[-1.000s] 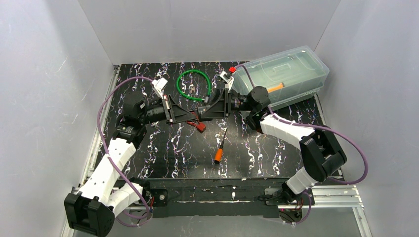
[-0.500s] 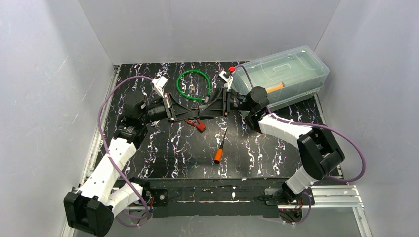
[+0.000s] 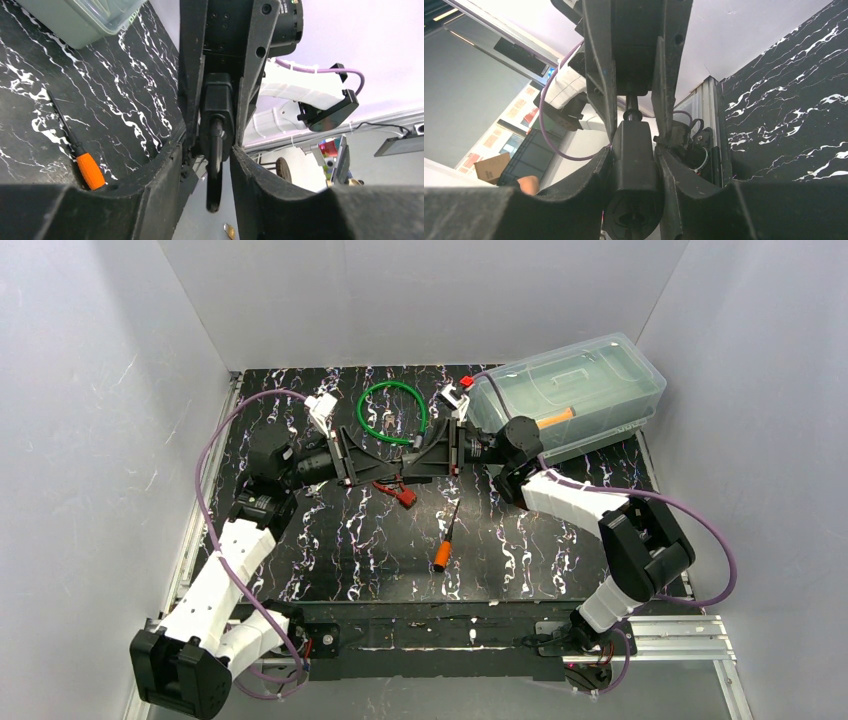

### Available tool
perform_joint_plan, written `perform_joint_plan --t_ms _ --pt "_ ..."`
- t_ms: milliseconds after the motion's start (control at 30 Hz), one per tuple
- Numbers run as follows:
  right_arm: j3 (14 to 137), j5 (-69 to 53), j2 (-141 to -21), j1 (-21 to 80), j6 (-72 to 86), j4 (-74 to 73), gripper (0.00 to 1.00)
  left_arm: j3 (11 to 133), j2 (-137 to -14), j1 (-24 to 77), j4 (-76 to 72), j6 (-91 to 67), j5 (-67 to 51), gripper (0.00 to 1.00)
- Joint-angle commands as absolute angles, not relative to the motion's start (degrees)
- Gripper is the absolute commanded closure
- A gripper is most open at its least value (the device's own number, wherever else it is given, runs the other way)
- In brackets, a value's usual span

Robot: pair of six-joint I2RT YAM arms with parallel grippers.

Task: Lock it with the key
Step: Lock the lock.

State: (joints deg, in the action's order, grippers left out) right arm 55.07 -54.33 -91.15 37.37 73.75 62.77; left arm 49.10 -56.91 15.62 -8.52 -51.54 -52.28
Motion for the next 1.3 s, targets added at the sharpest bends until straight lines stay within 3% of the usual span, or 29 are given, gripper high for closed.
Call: perform_joint_plan --t_ms 0,500,633,967,1267 --pt "58.79 -53.18 -89.45 35.16 78.08 73.82 0.99 51.63 -54.49 12.65 -1.8 -44.23 -55.45 0.57" --pt "57.36 -54.47 -88.08 35.62 77.89 75.78 0.99 53.14 -53.69 12.72 -3.47 -44.71 -58.39 0.53" --pt "57.16 -54.58 -87.9 36.55 76.67 74.56 0.99 53.43 -53.96 13.85 -3.91 -45.13 -58.36 0.61" --pt "57.9 -53.99 -88.75 37.66 76.45 74.29 0.99 53.31 -55.14 15.89 -5.4 -46.0 -57.73 0.99" --pt "57.93 -53.3 -90.2 40.26 74.75 72.43 0.99 53.36 -58.59 18.15 -11.27 -49.96 -55.87 1.0"
